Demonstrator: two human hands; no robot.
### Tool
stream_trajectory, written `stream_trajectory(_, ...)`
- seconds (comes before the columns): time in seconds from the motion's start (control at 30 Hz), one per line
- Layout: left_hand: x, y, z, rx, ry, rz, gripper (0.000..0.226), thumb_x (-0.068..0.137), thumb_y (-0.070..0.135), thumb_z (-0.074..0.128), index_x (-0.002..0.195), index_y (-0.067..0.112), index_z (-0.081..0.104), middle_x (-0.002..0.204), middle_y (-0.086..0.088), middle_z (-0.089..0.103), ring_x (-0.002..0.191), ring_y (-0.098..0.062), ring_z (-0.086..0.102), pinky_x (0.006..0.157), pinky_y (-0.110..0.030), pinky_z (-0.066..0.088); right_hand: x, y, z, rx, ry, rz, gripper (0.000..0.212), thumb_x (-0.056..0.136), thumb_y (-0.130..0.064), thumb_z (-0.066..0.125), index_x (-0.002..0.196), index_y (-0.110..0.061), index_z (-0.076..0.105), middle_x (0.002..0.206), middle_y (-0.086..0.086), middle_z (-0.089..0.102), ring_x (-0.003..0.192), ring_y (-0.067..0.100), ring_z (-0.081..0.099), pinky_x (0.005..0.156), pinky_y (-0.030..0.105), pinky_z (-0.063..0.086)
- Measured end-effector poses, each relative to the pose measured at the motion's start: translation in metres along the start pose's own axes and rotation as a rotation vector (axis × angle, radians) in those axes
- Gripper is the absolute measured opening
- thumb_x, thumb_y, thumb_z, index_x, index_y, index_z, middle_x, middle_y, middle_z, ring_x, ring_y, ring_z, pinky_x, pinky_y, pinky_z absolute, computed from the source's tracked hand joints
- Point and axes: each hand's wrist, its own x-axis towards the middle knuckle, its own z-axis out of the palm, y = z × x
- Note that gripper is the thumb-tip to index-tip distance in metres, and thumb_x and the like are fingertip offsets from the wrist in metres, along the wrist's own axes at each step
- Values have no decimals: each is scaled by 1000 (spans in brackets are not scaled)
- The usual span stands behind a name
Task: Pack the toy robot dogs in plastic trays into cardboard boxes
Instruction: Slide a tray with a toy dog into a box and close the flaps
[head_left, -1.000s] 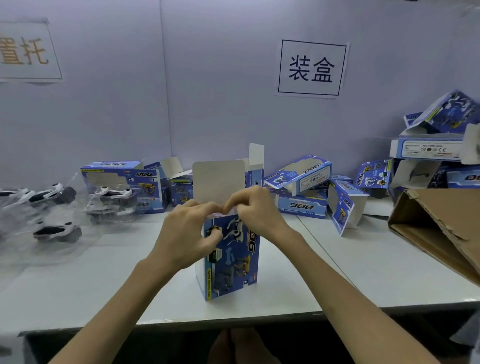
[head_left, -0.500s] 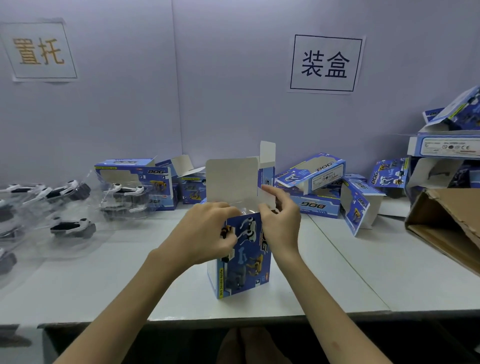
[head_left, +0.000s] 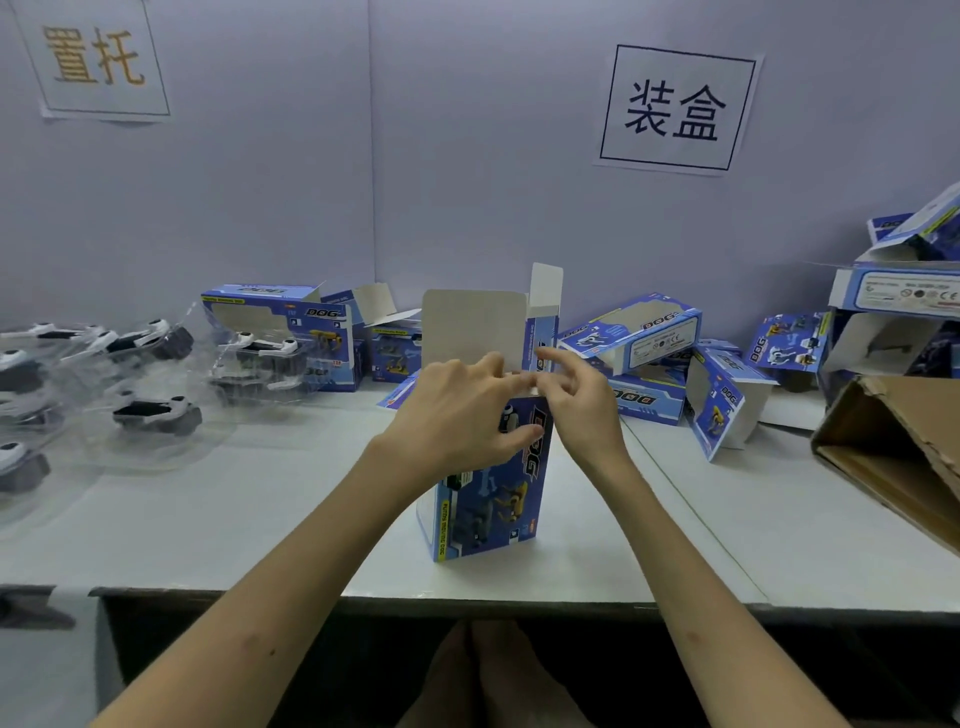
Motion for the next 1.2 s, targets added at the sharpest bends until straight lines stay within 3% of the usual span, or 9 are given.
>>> stream_trajectory(0.1, 1, 3, 0, 44, -19, 6, 57, 92, 70, 37, 137, 40, 53, 133, 9, 58, 95, -21, 67, 67, -28, 36, 8, 0, -3, 169, -89, 122, 26, 97, -6, 56, 107, -30, 60, 88, -21, 73, 92, -4, 68, 86, 27, 56)
stream_trajectory(0.2, 2, 3, 1, 55, -44, -9, 52, 94, 66, 39, 133, 37, 57, 123, 11, 67, 101, -19, 66, 70, -29, 40, 18, -2, -4, 199, -56, 176, 39, 88, 4, 60, 116, -23, 55, 112, -2, 62, 111, 20, 60, 73, 22, 53)
stream_trajectory(0.3, 2, 3, 2, 46, -50, -22, 38, 100, 49, 45, 133, 36, 57, 126, 11, 66, 105, -21, 64, 78, -32, 49, 34, -16, 0, -36, -46, 38, 58, 82, 6, 64, 132, -20, 47, 127, 2, 46, 110, 15, 48, 61, 8, 43)
stream_trajectory(0.5, 5, -5, -5, -23, -113, -3, 30, 97, 42, 57, 126, 39, 62, 144, 9, 50, 103, -30, 64, 80, -38, 51, 76, -71, 10, -103, 83, -271, 25, 94, -13, 53, 107, -23, 71, 108, -8, 68, 92, 4, 59, 76, 17, 45)
stream_trajectory(0.63, 3, -16, -10, -88, -214, -42, 36, 93, 45, 62, 129, 52, 58, 166, 2, 9, 106, -34, 64, 83, -37, 52, 105, -85, 13, -490, -374, -292, 26, 99, -32, 54, 120, -28, 70, 121, -5, 69, 107, 12, 60, 94, 31, 47)
stream_trajectory(0.73, 0, -17, -13, -137, -225, -64, 37, 93, 45, 64, 128, 53, 58, 167, -2, 4, 106, -34, 64, 82, -36, 51, 109, -79, 18, -701, -545, -245, 38, 103, -38, 50, 136, -23, 59, 134, 0, 62, 111, 14, 54, 90, 30, 41)
stream_trajectory(1.07, 1, -15, -18, -149, -239, -68, 34, 92, 43, 64, 126, 47, 63, 161, -5, 23, 102, -35, 62, 85, -43, 52, 85, -48, 20, -834, -214, -793, 44, 108, -28, 38, 152, -34, 37, 109, 6, 71, 92, 29, 65, 72, 36, 47)
stream_trajectory(1.13, 2, -15, -16, -154, -236, -61, 33, 92, 44, 64, 124, 46, 65, 153, -1, 36, 101, -33, 61, 83, -42, 51, 80, -41, 21, -832, -232, -804, 45, 108, -24, 37, 153, -29, 36, 128, 3, 67, 107, 29, 65, 80, 38, 50)
stream_trajectory(1.2, 3, -16, -14, -171, -220, -50, 28, 91, 44, 65, 119, 45, 68, 134, 4, 53, 98, -30, 60, 77, -38, 48, 77, -32, 21, -816, -281, -767, 49, 108, -24, 34, 156, -25, 27, 153, -1, 47, 138, 25, 47, 103, 42, 42)
